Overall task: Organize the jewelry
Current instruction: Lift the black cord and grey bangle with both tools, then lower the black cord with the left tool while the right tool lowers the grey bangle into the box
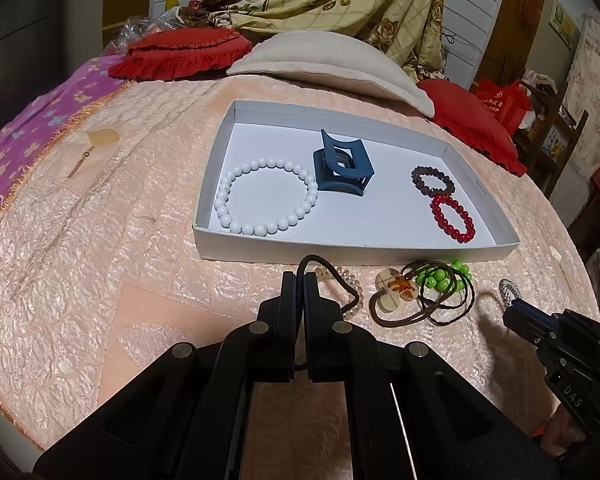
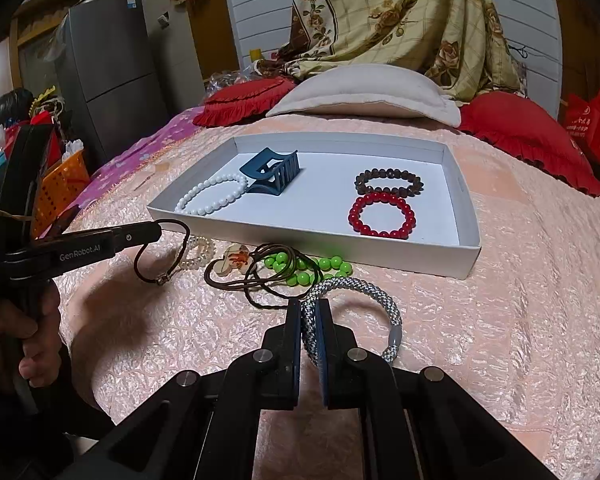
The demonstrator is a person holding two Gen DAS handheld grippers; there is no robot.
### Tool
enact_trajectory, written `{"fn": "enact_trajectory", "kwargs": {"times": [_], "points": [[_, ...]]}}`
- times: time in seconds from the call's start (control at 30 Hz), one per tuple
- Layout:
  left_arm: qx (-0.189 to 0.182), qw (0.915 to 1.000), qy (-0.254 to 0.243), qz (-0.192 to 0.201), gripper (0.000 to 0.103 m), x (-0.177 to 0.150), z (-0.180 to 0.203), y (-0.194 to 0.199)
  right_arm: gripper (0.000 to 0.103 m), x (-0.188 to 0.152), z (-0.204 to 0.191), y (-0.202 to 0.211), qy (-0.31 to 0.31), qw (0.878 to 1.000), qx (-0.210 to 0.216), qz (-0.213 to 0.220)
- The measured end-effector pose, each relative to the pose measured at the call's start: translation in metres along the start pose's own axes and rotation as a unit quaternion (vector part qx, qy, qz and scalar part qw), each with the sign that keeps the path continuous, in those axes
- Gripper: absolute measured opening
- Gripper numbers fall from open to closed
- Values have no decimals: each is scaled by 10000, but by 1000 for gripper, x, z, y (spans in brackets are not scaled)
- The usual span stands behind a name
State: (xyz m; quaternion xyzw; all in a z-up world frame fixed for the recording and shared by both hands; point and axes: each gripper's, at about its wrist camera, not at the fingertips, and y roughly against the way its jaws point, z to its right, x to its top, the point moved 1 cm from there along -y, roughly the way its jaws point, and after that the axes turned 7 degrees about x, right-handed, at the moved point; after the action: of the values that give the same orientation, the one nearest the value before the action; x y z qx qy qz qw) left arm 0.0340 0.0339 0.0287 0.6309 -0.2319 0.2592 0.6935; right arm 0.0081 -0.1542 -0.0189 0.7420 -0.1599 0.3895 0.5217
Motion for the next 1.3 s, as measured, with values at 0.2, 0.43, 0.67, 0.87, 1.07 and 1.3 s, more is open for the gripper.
{"fn": "enact_trajectory", "kwargs": {"times": [0.2, 0.43, 0.67, 0.87, 1.07, 1.3], "points": [[26, 10000, 1, -27, 2, -1, 0, -2, 6, 0, 0, 0, 11, 10000, -13, -2], [44, 10000, 6, -30, 2, -1, -1, -2, 6, 0, 0, 1, 27, 10000, -27, -11], [-100, 9999, -22, 33, 2, 0, -3, 7, 6, 4, 2, 5, -39, 9999, -18, 103], [-353, 9991, 11, 230, 2, 21, 1, 32, 6, 23, 4, 12, -137, 9993, 97, 348], [-683, 9963, 42, 511, 2, 61, 18, 54, 6, 68, 7, 12, -114, 9979, 161, 623], [-1080, 9934, -12, 384, 2, 90, 51, 17, 6, 91, 25, -15, -333, 9973, 48, 649]]}}
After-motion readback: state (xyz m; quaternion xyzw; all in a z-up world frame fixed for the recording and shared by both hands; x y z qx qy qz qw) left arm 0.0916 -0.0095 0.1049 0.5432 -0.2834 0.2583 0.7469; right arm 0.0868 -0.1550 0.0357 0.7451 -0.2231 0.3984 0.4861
